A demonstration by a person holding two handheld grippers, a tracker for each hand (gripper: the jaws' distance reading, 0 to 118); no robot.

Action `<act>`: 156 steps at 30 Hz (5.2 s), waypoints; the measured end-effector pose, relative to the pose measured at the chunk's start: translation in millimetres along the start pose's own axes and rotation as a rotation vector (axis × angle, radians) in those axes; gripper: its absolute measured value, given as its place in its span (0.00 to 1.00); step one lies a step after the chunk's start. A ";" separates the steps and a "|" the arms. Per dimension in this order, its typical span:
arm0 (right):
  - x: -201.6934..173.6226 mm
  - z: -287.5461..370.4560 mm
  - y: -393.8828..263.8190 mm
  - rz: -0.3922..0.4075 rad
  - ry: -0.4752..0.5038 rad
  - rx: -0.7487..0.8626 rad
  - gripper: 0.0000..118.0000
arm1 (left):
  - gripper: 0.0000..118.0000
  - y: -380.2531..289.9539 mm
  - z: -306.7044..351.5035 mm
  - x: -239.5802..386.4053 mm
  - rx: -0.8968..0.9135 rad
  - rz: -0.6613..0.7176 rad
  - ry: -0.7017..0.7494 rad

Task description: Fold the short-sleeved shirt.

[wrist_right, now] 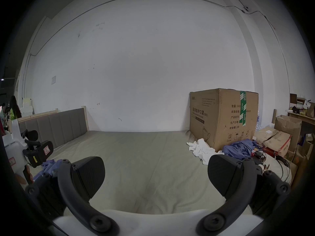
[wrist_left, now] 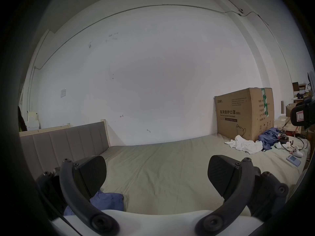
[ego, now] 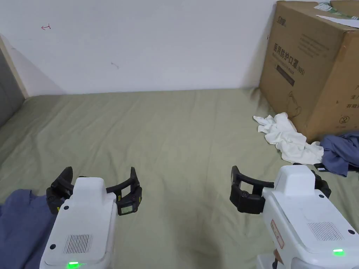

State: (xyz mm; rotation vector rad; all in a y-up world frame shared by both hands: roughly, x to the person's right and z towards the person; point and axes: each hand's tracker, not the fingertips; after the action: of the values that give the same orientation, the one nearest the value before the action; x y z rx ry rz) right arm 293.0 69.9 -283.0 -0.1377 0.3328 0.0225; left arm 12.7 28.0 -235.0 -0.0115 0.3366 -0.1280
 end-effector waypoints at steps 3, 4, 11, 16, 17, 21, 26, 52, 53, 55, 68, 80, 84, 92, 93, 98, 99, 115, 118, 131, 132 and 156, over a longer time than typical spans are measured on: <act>1.6 -0.8 -0.5 0.002 0.000 0.001 1.00 | 1.00 0.5 0.2 0.2 0.001 0.005 0.002; 3.2 -1.6 -1.1 0.002 -0.001 0.001 1.00 | 1.00 0.8 0.0 -0.2 0.002 0.006 0.003; 4.4 -4.4 0.4 0.014 -0.004 -0.007 1.00 | 1.00 3.0 -1.2 0.4 0.008 0.006 0.001; 2.2 -7.8 3.2 0.029 -0.019 -0.025 0.93 | 0.98 8.7 -6.6 0.2 -0.001 0.032 0.008; 1.6 -8.1 4.0 0.028 -0.018 -0.026 0.86 | 0.92 10.3 -7.7 -0.1 -0.004 0.048 0.003; 1.9 -12.2 5.7 0.035 -0.020 -0.029 0.04 | 0.04 16.5 -12.7 -0.9 -0.030 0.084 -0.026; 0.7 -12.9 7.1 0.041 -0.028 -0.026 0.01 | 0.00 14.4 -17.0 3.1 -0.046 0.055 -0.044; -163.0 -65.7 15.9 0.071 0.409 -0.011 0.01 | 0.00 -3.3 63.2 -183.5 -0.114 0.029 0.410; -176.2 -66.6 15.9 0.071 0.439 -0.008 0.01 | 0.00 -4.8 70.1 -194.8 -0.117 0.031 0.440; -201.9 -65.0 16.5 0.072 0.498 -0.009 0.01 | 0.00 -7.7 86.6 -215.9 -0.129 0.022 0.497; -281.1 -63.9 4.9 0.076 0.693 -0.032 0.01 | 0.00 -24.3 141.8 -277.0 -0.215 0.012 0.633; -233.8 -91.9 2.9 0.099 0.586 -0.046 0.01 | 0.00 -53.8 41.6 -271.1 -0.469 0.181 0.377; -211.9 -98.3 2.9 0.103 0.527 -0.060 0.01 | 0.00 -79.7 -7.3 -262.7 -0.631 0.187 0.337; -168.5 -108.1 -7.2 0.113 0.420 -0.105 0.01 | 0.92 -145.8 -86.1 -243.4 -0.987 0.281 0.322; -164.5 -108.3 -8.7 0.114 0.410 -0.112 0.01 | 0.92 -153.1 -88.7 -241.2 -1.004 0.296 0.332; -144.1 -110.7 -19.2 0.110 0.372 -0.142 0.01 | 0.91 -194.7 -101.3 -234.0 -1.122 0.328 0.322; -140.3 -111.7 -21.5 0.109 0.367 -0.146 0.01 | 0.91 -201.0 -102.9 -231.0 -1.155 0.322 0.322; -92.3 -99.7 -16.2 0.059 0.322 -0.130 0.01 | 0.00 -115.8 -52.1 -237.0 -0.825 0.428 0.168; -81.5 -92.4 -12.5 0.045 0.316 -0.115 0.01 | 0.00 -72.6 -53.7 -230.2 -0.734 0.388 0.132; -14.4 -48.9 9.6 0.010 0.204 -0.039 0.01 | 0.00 107.2 -106.5 -107.9 -0.477 0.224 -0.269; -7.8 -45.5 11.3 0.009 0.188 -0.033 0.01 | 0.00 114.1 -110.6 -91.1 -0.468 0.200 -0.306; 79.5 2.0 6.3 -0.008 -0.051 -0.071 0.01 | 0.02 -88.2 -119.3 194.3 -1.052 -0.072 -0.724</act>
State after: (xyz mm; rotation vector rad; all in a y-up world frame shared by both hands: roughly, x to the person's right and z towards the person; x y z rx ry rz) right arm 368.5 76.4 -308.0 -0.2086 0.2809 0.0299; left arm 144.3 -82.9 -408.6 -1.0873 -0.3526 0.0002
